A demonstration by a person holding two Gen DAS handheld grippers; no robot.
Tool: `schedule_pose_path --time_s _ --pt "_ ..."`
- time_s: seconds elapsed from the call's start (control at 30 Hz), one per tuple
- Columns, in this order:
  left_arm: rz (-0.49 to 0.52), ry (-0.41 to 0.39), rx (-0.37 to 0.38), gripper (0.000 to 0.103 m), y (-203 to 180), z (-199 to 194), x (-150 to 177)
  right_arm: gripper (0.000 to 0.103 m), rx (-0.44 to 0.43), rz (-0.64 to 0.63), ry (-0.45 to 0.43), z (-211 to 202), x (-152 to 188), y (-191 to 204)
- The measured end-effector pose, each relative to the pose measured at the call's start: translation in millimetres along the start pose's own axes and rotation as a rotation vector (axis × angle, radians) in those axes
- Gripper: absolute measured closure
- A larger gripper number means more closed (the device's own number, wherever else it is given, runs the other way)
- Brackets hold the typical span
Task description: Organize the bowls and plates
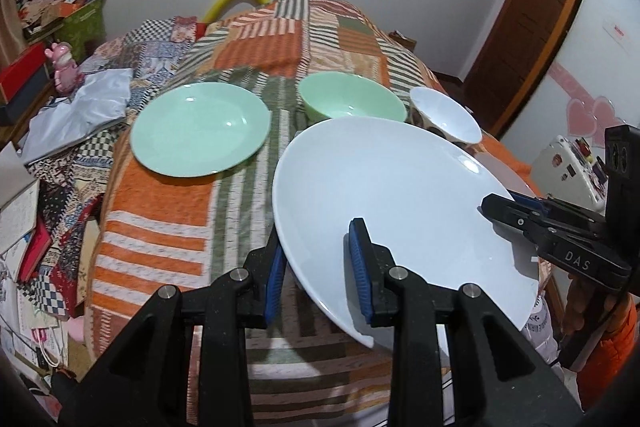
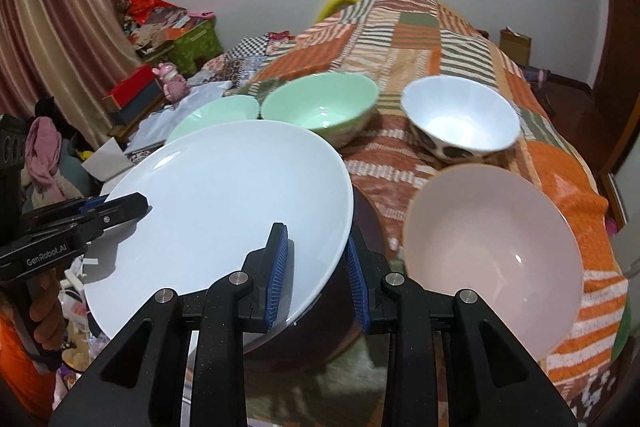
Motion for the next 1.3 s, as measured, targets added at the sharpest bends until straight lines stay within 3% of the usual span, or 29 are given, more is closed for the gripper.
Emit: schedule_pose_path --time_s 0.27,1.0,1.3 --pt "0.009 0.047 0.022 0.073 -3.9 20.9 9.7 0.076 0.007 0.033 0.036 4.7 15.1 -6.7" --pt "-0.044 0.114 -0.003 0.073 18.5 58.4 15.4 0.077 0.004 0.073 0.096 28.4 31.3 -4.3" --pt "-0.037 0.132 -0.017 0.073 16.8 72.0 19.0 0.077 -0.004 0.113 0.071 23.3 32.6 -9.7"
Point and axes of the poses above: each gripper's, at about its wrist camera, not at the fingertips, and z roughly the way its jaws point, y to its left, x to its underside, the point moved 4 cm from there along z, roughly the way its jaws point, and after that the axes turned 8 degrees about -z, right-handed, at the moved point
